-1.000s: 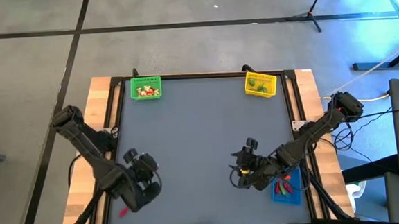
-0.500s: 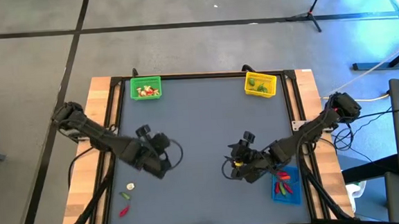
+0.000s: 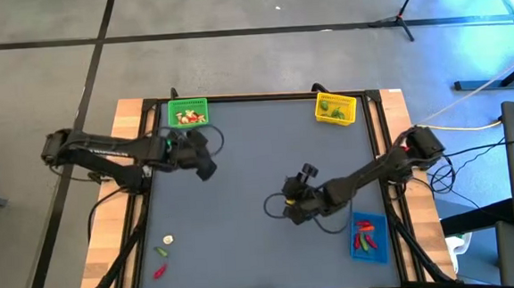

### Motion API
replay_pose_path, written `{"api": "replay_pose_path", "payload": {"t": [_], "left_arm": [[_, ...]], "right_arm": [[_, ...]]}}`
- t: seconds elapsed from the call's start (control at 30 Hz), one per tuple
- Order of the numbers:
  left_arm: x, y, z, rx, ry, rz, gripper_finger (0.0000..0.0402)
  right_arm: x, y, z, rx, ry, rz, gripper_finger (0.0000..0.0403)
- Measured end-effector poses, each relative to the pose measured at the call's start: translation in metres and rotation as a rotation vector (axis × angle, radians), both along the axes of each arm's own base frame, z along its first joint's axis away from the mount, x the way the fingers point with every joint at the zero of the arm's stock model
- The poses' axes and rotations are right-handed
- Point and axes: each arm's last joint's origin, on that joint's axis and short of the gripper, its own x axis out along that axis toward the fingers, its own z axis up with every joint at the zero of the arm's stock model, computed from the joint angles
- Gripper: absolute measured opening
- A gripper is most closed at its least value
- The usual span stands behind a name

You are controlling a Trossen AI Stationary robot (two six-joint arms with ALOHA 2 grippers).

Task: Sort produce into baskets
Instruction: Put the brown mushroom into the green bin, then put the red mushroom into the green bin

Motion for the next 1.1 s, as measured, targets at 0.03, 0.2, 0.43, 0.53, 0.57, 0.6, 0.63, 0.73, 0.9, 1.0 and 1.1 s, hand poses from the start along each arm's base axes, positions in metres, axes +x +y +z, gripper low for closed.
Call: {"api": "replay_pose_path", "payload": {"t": [0.03,0.2,0.43,0.53,0.57,0.6,0.63,0.73,0.9,1.0,1.1], "left_arm": [[-0.001,0.006,-0.002,0.006,0.003,0.016,0.0001],[-0.002,0.038,-0.015,0.059,0.022,0.088,0.0001],[-0.008,0.082,-0.031,0.108,-0.019,0.218,0.0001],[-0.013,0.098,-0.036,0.133,-0.034,0.265,0.0001],[-0.015,0.104,-0.036,0.140,-0.048,0.287,0.0001],[-0.017,0.109,-0.038,0.147,-0.061,0.311,0.0001],[-0.019,0.113,-0.039,0.153,-0.066,0.330,0.0001],[-0.026,0.127,-0.044,0.183,-0.072,0.364,0.0002],[-0.038,0.141,-0.054,0.197,-0.075,0.433,0.0002],[-0.042,0.146,-0.057,0.184,-0.051,0.448,0.0015],[-0.043,0.150,-0.060,0.181,-0.030,0.436,0.0053]], "right_arm": [[0.003,-0.005,-0.002,0.000,-0.002,-0.016,0.0207],[0.018,-0.030,-0.015,-0.022,0.012,-0.070,0.0207],[0.029,-0.062,-0.023,0.030,0.017,-0.144,0.0207],[0.033,-0.070,-0.024,0.050,-0.004,-0.165,0.0207],[0.034,-0.073,-0.024,0.053,-0.014,-0.172,0.0207],[0.037,-0.076,-0.024,0.056,-0.031,-0.181,0.0207],[0.039,-0.079,-0.024,0.060,-0.050,-0.188,0.0207],[0.042,-0.087,-0.025,0.073,-0.073,-0.209,0.0207],[0.046,-0.097,-0.028,0.102,-0.093,-0.221,0.0207],[0.048,-0.100,-0.030,0.123,-0.093,-0.219,0.0207],[0.050,-0.099,-0.031,0.138,-0.105,-0.211,0.0207]]}}
